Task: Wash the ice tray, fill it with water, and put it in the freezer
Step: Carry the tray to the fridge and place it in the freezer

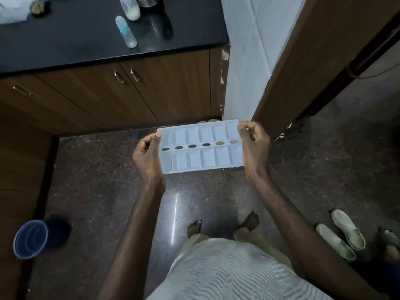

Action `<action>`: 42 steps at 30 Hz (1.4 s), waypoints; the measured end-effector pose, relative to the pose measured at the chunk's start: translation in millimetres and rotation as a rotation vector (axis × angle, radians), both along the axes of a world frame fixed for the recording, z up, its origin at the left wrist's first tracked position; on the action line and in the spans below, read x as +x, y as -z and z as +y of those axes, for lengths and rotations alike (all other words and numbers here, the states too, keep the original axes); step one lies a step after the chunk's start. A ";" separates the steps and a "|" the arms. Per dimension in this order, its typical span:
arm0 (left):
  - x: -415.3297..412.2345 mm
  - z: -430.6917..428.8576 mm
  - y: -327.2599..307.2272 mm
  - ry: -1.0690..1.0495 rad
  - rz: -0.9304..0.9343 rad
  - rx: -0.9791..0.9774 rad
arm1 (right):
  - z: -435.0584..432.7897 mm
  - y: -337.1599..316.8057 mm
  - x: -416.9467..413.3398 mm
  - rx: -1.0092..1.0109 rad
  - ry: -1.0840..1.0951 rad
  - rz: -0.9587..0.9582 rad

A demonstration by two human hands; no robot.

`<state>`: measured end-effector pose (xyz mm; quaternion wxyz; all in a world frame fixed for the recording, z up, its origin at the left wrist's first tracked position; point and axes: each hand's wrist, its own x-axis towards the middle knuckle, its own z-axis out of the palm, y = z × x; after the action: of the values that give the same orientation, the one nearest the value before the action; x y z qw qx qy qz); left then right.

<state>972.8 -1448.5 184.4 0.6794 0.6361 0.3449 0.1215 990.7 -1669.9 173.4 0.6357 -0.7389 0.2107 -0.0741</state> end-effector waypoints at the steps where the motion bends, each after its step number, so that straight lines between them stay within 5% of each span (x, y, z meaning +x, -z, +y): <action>1: -1.5 -13.8 1.0 -0.013 0.009 0.001 | -13.3 -1.1 2.7 0.004 -0.019 -0.006; 25: 11.3 -260.8 -3.9 0.075 0.053 0.076 | -266.1 4.8 12.7 0.096 0.035 -0.035; 42: 96.1 -581.2 12.8 -0.017 -0.002 -0.060 | -584.5 -5.3 108.8 0.000 -0.047 -0.002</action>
<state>1068.9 -2029.7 171.5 0.6973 0.6124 0.3533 0.1176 1099.5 -2254.3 178.7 0.6376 -0.7435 0.1925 -0.0597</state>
